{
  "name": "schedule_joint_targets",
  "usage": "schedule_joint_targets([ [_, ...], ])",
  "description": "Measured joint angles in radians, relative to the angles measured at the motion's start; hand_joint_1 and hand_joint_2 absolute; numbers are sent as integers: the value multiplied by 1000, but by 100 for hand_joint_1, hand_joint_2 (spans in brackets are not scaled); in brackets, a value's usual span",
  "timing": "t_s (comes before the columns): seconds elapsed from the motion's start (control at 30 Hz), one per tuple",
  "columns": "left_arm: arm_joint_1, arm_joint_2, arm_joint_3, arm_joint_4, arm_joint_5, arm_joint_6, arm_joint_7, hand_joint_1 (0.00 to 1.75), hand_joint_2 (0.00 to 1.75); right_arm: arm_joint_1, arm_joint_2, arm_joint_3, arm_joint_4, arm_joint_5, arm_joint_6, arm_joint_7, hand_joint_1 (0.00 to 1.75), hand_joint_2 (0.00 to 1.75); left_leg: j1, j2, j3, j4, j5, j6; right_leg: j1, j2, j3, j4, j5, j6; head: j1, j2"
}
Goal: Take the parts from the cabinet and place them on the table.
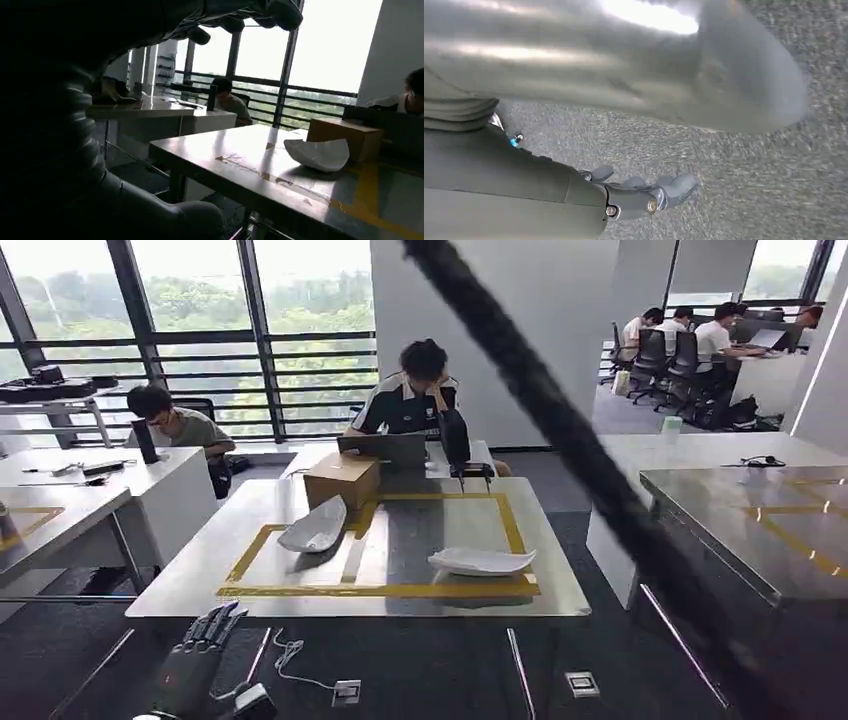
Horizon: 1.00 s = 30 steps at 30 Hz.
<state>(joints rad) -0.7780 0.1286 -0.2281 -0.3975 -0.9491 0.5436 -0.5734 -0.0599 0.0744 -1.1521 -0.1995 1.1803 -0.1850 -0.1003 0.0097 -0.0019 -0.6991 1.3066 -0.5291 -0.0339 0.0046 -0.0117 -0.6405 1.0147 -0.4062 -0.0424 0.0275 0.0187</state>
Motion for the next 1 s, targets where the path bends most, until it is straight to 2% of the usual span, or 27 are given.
schedule_joint_targets([
  [0.03, 0, -1, 0, 0, 1, 0, -2, 0, 175, 0, 3, 0, 0, -1, 0, 5, 0, 0, 0, 0, 50, -62, 29, 4, 1, 0, -15, 2, 11, 2, 0, 0],
  [0.07, -1, -1, 0, -1, 4, 0, -5, 0, 175, 0, 6, 0, 0, -2, 1, 8, 0, 0, -1, 0, 115, -145, 40, 9, 1, 0, -27, 4, 21, 4, 0, 0],
  [0.1, -3, -2, 0, -5, 7, 0, -8, 0, 175, 0, 9, 0, 0, -3, 1, 10, 0, 0, -4, 1, 184, -245, -5, 17, 2, 0, -33, 9, 30, 9, 1, 0],
  [0.13, -4, -6, 1, -8, 7, 0, -12, 0, 175, 0, 13, 0, 0, -4, 2, 13, 0, 0, -11, 2, 215, -288, -16, 18, 3, -1, -37, 12, 36, 15, 0, 0],
  [0.23, -7, -6, 1, -8, 6, -2, -13, 0, 175, 0, 18, 0, 0, -5, 6, 27, 0, 0, -18, 0, 194, -286, 4, 36, -4, -2, -33, -3, 66, 35, -3, 0],
  [0.27, -8, -7, 1, -6, 6, -3, -13, 0, 175, 3, 18, -1, 1, -5, 5, 26, 0, 0, -12, 3, 186, -296, 22, 46, -1, 0, -38, -5, 76, 41, -4, 0],
  [0.3, -10, -9, 1, -6, 6, -6, -14, 0, 175, 4, 24, -1, 2, -6, 3, 22, 0, 0, -9, 7, 180, -297, 37, 53, -5, 6, -53, 18, 30, 47, -4, 0],
  [0.33, -12, -10, 1, -6, 6, -8, -18, 0, 175, 4, 26, -2, 2, -7, 2, 21, 0, 0, -7, 7, 163, -297, 51, 61, -7, 9, -73, 71, -34, 51, -3, 0],
  [0.37, -12, -10, 1, -6, 7, -9, -21, 0, 175, 3, 26, -2, 2, -7, 0, 20, 0, 0, -7, 6, 143, -297, 67, 61, -9, 9, -98, 149, -99, 56, -3, 0],
  [0.4, -12, -10, 1, -4, 8, -11, -23, 0, 175, 2, 26, -2, 2, -7, 0, 21, 0, 0, -7, 6, 124, -296, 81, 60, -12, 9, -119, 232, -147, 60, -3, 0],
  [0.43, -11, -10, 2, -2, 11, -12, -24, 0, 175, 3, 26, -2, 2, -6, 0, 21, 0, 0, -7, 6, 105, -295, 94, 59, -13, 9, -130, 296, -167, 63, -3, 0],
  [0.47, -10, -10, 2, 0, 14, -12, -26, 0, 175, 4, 26, -2, 2, -5, 0, 22, 0, 0, -6, 6, 85, -294, 108, 57, -15, 9, -122, 324, -158, 65, -3, 0],
  [0.5, -8, -10, 2, 2, 16, -12, -29, 0, 175, 4, 26, -2, 2, -5, 0, 22, 0, 0, -5, 6, 68, -291, 120, 54, -17, 9, -95, 309, -131, 66, -3, 0],
  [0.57, -8, -10, 2, 5, 16, -12, -29, 0, 175, 2, 27, -2, 2, -4, 0, 22, 0, 0, 0, 5, 33, -285, 143, 44, -20, 9, 22, 169, -76, 68, -3, 0],
  [0.6, -9, -10, 2, 5, 16, -12, -29, 0, 175, 0, 27, -2, 2, -4, 0, 22, 0, 0, 1, 5, 23, -280, 154, 37, -22, 10, 94, 71, -99, 68, -3, 0],
  [0.63, -7, -10, 3, 1, 17, -12, -29, 0, 175, -3, 27, -2, 2, -4, 0, 21, 0, 0, 1, 5, 14, -279, 162, 28, -13, 14, 125, 9, -135, 59, -2, 0],
  [0.67, -8, -9, 3, 2, 18, -12, -30, 0, 175, -1, 27, -2, 2, -4, 0, 21, 0, 0, 1, 6, 21, -284, 168, 20, -9, 18, 114, 22, -116, 46, -7, 0],
  [0.7, -11, -10, 3, 3, 18, -12, -30, 0, 175, 0, 27, -2, 2, -3, 0, 22, 0, 0, 2, 7, 22, -285, 174, 14, -8, 17, 111, 19, -122, 38, -7, 0],
  [0.73, -12, -11, 3, 3, 18, -12, -30, 0, 175, 0, 27, -2, 2, -2, 0, 23, 0, 0, 4, 7, 25, -293, 184, 7, -3, 17, 108, 19, -117, 31, -6, 0],
  [0.77, -11, -11, 3, 3, 17, -12, -30, 0, 175, 1, 27, -2, 2, -1, 0, 24, 0, 0, 3, 6, 23, -300, 193, -1, -8, 15, 103, 11, -104, 21, -8, 0],
  [0.8, -9, -8, 3, 5, 17, -12, -30, 0, 175, -2, 28, -2, 2, 2, 0, 26, 0, 0, 7, 3, 12, -282, 162, -4, -11, 8, 94, 6, -85, 12, -8, 0],
  [0.83, -9, -7, 3, 6, 16, -12, -30, 0, 175, -3, 28, -2, 2, 3, 0, 27, 0, 0, 7, 3, -4, -244, 100, -7, -11, 9, 82, 5, -74, 5, -8, 0],
  [0.87, -9, -6, 3, 5, 16, -12, -30, 0, 175, -3, 28, -2, 2, 4, 1, 27, 0, 0, 7, 3, -18, -189, 43, -9, -11, 8, 72, 5, -64, 2, -9, 0],
  [0.9, -6, -6, 3, 6, 16, -12, -30, 0, 175, -2, 28, -2, 2, 4, 1, 27, 0, 0, 7, 3, -38, -95, -21, -14, -8, 8, 54, 6, -50, 0, -8, 0],
  [0.93, 0, -7, 3, 6, 16, -12, -30, 0, 175, -2, 28, -2, 2, 5, 1, 27, 0, 0, 7, 3, -49, -30, -48, -16, -6, 7, 43, 7, -39, -1, -8, 0],
  [0.97, 6, -7, 3, 6, 16, -12, -31, 0, 175, -2, 29, -2, 2, 5, 1, 28, 0, 0, 7, 3, -48, 11, -50, -16, -4, 6, 30, 7, -29, -1, -9, 0],
  [1.0, 14, -7, 3, 6, 16, -14, -31, 0, 175, -1, 29, -2, 2, 5, 0, 30, 0, 0, 7, 3, -31, 22, -27, -14, -2, 6, 10, 9, -15, -1, -9, 0],
])
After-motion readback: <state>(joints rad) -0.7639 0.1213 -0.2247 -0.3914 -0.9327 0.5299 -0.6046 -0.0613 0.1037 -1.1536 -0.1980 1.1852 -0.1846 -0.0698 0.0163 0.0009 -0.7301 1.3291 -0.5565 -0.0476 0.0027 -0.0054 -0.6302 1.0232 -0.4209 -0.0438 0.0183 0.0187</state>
